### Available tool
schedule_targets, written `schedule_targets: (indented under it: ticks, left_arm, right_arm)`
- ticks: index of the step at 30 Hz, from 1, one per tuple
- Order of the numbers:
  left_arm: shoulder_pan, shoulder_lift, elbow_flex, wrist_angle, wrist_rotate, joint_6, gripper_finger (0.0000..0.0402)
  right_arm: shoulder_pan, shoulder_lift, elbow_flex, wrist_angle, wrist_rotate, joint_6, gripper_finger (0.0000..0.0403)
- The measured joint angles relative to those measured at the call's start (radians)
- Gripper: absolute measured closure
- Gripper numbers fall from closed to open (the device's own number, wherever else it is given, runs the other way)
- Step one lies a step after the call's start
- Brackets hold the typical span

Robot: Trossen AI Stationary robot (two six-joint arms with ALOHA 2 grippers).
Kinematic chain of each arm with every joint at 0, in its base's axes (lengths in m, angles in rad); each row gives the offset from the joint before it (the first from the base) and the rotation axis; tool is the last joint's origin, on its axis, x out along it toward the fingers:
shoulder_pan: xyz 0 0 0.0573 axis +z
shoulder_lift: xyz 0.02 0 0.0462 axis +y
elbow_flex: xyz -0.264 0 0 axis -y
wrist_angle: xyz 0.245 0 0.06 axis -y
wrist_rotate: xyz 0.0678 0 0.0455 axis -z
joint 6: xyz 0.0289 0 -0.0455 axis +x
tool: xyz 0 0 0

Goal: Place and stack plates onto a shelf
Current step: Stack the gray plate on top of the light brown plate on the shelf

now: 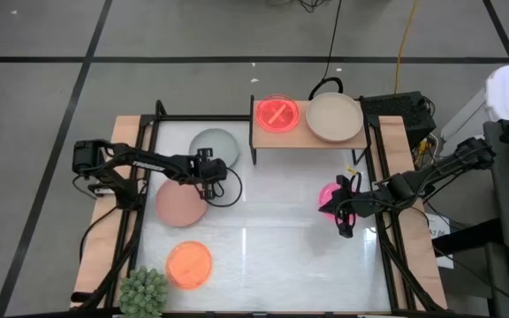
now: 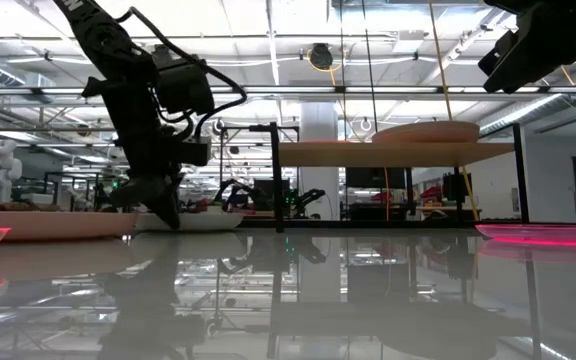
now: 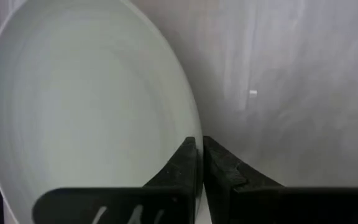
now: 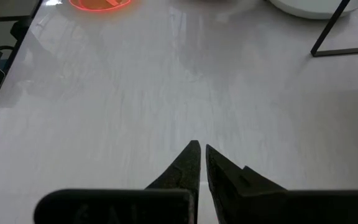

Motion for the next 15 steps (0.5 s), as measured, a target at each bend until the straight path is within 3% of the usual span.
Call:
schedule_targets:
  ticks: [6, 15]
  left_arm:
    - [-0.075, -0.035, 0.031, -0.073, -0.011, -0.014, 0.039]
    - [-0.206, -0.163, 0.099, -0.332, -0.008, -0.002, 0.039]
  right_arm:
    - [0.0, 0.0, 0.0, 0.001, 0.0, 0.0, 0.0392]
    - [0.0, 0.002, 0.0, 0.114, -0.05, -0.003, 0.0392]
